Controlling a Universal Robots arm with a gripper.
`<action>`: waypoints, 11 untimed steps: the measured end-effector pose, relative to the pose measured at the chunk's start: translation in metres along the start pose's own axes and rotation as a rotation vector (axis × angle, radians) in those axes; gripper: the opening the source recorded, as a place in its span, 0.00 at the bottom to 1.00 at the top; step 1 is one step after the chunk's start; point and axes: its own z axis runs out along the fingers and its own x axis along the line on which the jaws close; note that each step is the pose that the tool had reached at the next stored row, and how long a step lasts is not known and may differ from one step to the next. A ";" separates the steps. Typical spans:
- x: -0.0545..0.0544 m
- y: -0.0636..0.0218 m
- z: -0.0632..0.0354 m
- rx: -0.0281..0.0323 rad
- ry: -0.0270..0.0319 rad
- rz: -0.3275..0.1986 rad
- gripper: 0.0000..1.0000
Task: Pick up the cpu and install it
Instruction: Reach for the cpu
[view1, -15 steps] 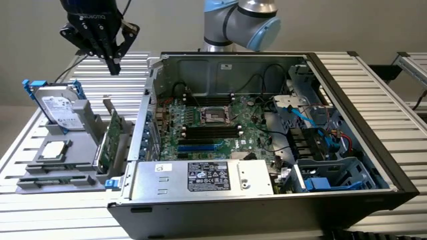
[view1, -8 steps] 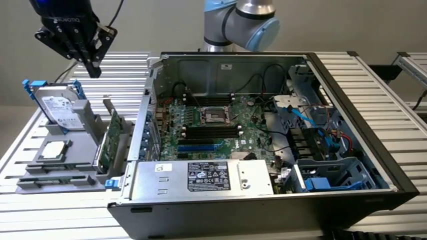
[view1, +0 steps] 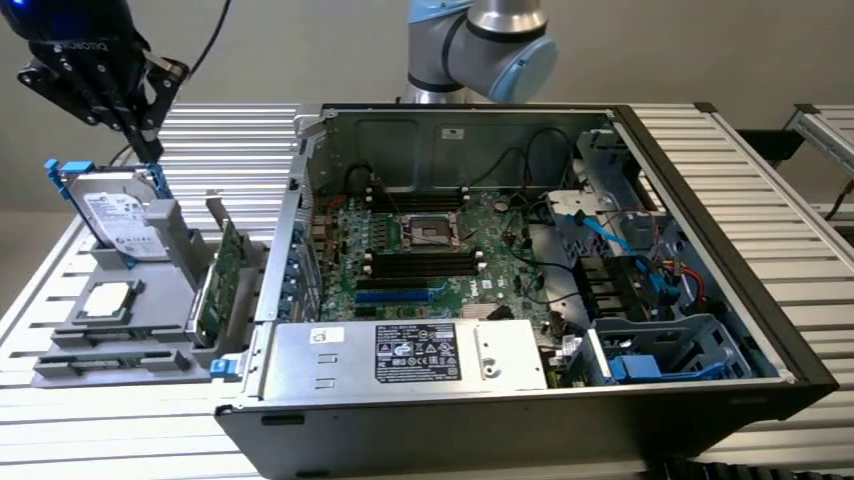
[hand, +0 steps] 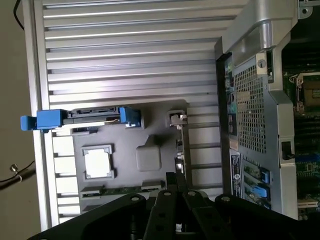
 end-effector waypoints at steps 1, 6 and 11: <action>0.004 -0.0008 0.0002 0.0001 0.0001 0.000 0.11; 0.027 -0.0043 0.0032 0.0000 0.0004 0.000 0.11; 0.050 -0.0080 0.0083 0.0003 0.0032 0.000 0.11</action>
